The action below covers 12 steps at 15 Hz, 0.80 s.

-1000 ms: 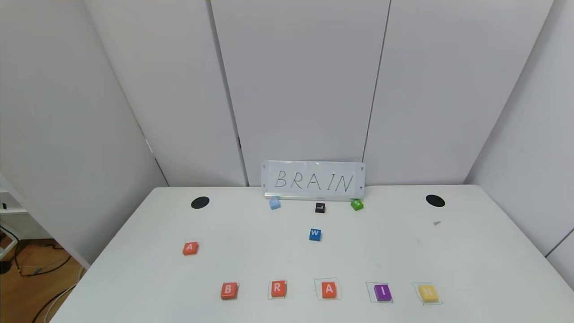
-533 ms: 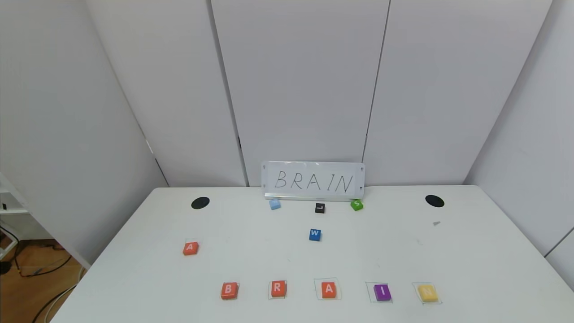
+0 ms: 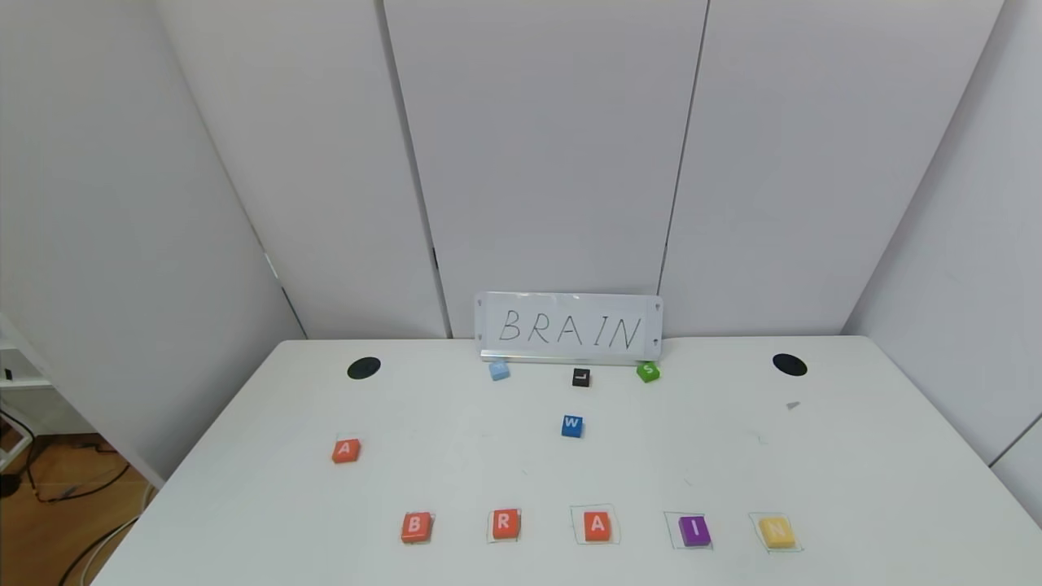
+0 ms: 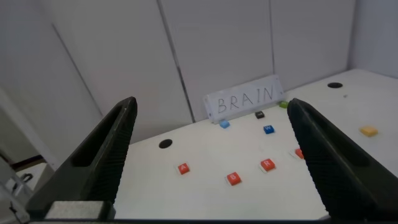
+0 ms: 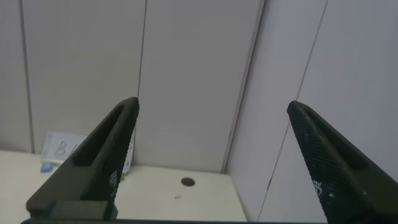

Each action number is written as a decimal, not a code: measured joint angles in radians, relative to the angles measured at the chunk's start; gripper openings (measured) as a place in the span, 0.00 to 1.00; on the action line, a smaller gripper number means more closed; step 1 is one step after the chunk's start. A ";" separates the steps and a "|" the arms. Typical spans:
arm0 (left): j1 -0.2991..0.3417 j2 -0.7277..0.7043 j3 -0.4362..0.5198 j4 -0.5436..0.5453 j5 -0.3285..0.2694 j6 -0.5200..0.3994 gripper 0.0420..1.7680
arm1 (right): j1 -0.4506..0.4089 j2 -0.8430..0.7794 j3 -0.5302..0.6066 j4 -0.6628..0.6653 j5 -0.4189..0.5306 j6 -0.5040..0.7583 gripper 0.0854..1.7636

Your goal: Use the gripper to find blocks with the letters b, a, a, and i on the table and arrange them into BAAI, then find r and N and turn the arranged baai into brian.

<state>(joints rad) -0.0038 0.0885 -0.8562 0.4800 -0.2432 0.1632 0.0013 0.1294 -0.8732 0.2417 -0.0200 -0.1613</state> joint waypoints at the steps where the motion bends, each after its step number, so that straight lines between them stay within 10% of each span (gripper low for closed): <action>1: 0.000 -0.029 0.027 -0.053 0.067 -0.006 0.97 | -0.001 -0.042 0.055 -0.135 -0.007 -0.020 0.97; 8: 0.001 -0.089 0.387 -0.686 0.247 -0.070 0.97 | -0.003 -0.126 0.589 -0.632 -0.089 -0.110 0.97; 12: 0.002 -0.089 0.729 -0.894 0.287 -0.072 0.97 | -0.003 -0.128 0.840 -0.616 -0.101 -0.039 0.97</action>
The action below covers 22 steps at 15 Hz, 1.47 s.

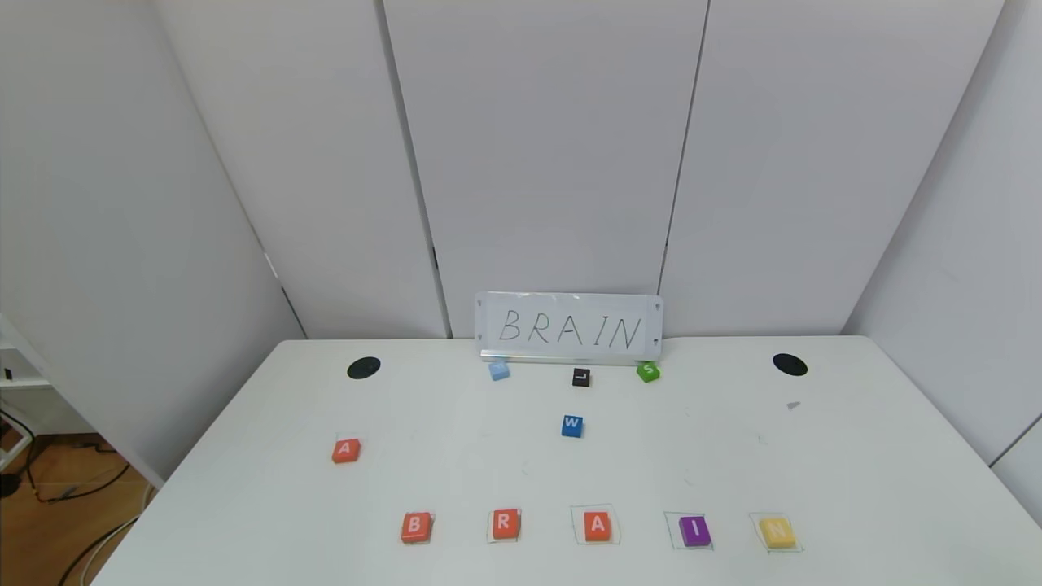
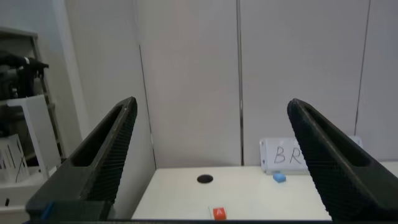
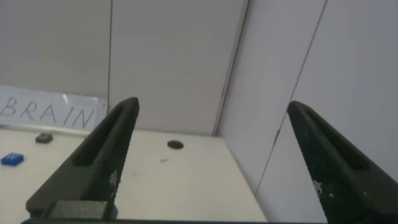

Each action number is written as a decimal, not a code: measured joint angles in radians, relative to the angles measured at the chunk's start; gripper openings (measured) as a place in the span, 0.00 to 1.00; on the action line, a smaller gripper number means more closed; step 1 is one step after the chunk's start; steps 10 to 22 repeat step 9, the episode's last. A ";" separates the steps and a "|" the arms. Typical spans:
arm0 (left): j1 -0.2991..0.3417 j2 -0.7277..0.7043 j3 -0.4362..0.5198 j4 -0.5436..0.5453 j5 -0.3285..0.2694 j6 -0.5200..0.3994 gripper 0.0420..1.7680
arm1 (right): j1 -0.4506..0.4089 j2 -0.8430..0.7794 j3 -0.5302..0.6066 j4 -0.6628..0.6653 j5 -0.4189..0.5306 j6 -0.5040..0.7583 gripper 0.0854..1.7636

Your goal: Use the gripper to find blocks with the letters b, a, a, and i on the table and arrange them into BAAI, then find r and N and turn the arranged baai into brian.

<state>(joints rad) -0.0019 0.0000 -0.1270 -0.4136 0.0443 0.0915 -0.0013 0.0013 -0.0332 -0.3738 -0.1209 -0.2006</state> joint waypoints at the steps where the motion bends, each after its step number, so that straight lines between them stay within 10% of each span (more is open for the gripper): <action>1: 0.000 0.000 0.056 0.020 -0.006 -0.002 0.97 | 0.000 0.000 0.016 0.063 -0.002 0.033 0.97; 4: 0.000 0.000 0.119 0.200 -0.045 -0.013 0.97 | 0.001 -0.001 0.032 0.209 0.001 0.073 0.97; 22: 0.000 0.000 0.127 0.206 -0.049 -0.014 0.97 | 0.001 -0.001 0.033 0.215 0.005 0.077 0.97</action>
